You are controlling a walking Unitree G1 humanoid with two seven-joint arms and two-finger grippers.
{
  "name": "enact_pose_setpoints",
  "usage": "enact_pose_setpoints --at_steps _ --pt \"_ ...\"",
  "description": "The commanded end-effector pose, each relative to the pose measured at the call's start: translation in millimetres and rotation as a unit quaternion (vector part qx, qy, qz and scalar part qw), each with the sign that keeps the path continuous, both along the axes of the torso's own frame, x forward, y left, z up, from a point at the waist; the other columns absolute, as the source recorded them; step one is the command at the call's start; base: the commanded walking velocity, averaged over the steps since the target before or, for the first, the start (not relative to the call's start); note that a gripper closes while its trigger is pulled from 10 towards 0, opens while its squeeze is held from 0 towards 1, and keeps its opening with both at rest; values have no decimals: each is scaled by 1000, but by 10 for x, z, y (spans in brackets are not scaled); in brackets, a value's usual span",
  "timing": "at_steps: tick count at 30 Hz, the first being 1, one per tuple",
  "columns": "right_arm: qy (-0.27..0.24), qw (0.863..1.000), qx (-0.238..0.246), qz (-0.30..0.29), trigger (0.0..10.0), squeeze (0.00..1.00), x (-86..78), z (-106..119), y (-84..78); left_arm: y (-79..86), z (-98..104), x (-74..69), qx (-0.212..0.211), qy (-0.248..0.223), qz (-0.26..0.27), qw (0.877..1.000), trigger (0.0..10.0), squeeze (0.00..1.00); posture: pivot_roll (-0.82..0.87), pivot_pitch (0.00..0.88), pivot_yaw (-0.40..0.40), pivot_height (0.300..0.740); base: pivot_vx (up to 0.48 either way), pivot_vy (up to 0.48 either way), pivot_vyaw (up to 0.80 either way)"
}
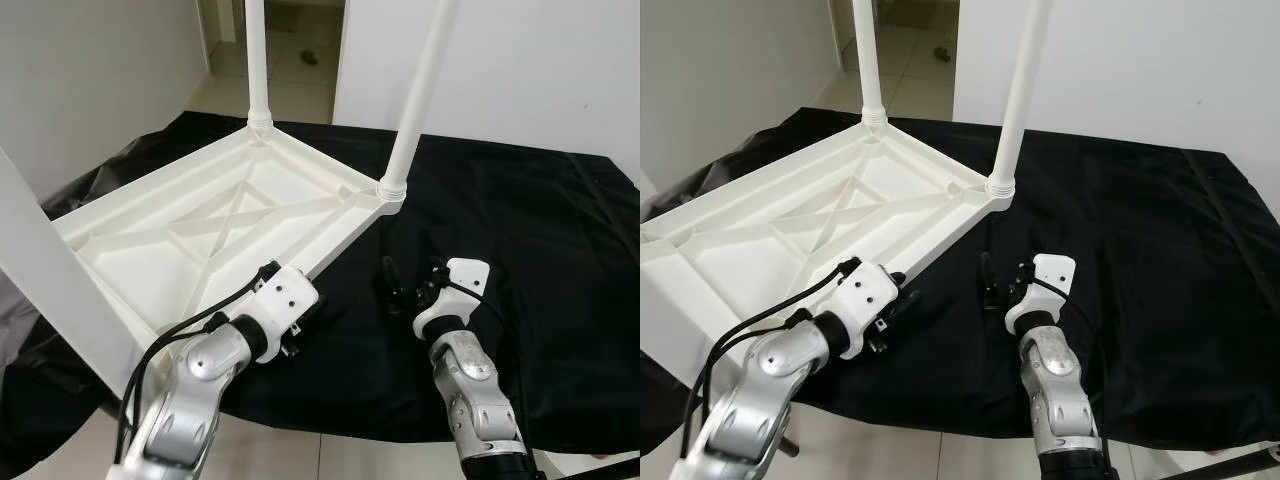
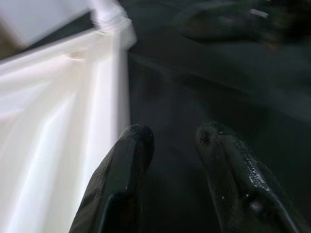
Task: Building children table
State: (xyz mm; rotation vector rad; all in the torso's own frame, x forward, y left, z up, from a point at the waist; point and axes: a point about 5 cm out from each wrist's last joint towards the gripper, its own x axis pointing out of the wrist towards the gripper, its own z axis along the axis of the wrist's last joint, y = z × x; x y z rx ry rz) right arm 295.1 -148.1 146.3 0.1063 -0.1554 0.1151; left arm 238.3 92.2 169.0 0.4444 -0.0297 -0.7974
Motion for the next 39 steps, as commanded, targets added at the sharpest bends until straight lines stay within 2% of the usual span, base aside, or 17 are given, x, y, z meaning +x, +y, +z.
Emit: enact_pose_setpoints --at_steps 1,5,10,12,17,24,27,32,39 --pt "2 1000 -2 -3 10000 0 2 -20 -23 16 -2 -76 -7 17 -23 1000 10000 0 76 93 -20 740 0 0 0" --pt "3 1000 -2 -2 10000 0 4 -32 -23 119 -34 -160 -28 40 -28 998 10000 0 88 95 -25 740 0 0 0" --pt "3 1000 -2 9 10000 0 12 -35 12 209 -64 -208 -25 51 -54 997 10000 0 95 97 -31 740 0 0 0" --pt "2 1000 -2 13 10000 0 21 -28 27 246 -68 -183 -23 54 -63 996 10000 0 99 101 -34 740 0 0 0" --pt "-3 1000 -7 10 10000 0 15 3 -1 363 -47 -3 -18 57 -84 995 10000 0 77 104 -27 740 0 0 0" --pt "-4 1000 -9 4 10000 0 -24 3 -49 435 -44 70 1 57 -106 993 10000 0 52 111 -17 740 0 0 0" --pt "-4 1000 -10 0 10000 0 -42 -2 -54 492 -30 183 20 50 -112 992 10000 0 45 114 -13 740 0 0 0" --pt "-4 1000 -9 1 10000 0 -60 -2 -41 498 -3 211 21 42 -113 992 10000 0 42 115 -10 740 0 0 0" --pt "1 1000 -8 7 10000 0 -65 -36 -8 397 108 106 -52 13 -61 997 10000 0 59 116 -17 740 0 0 0"
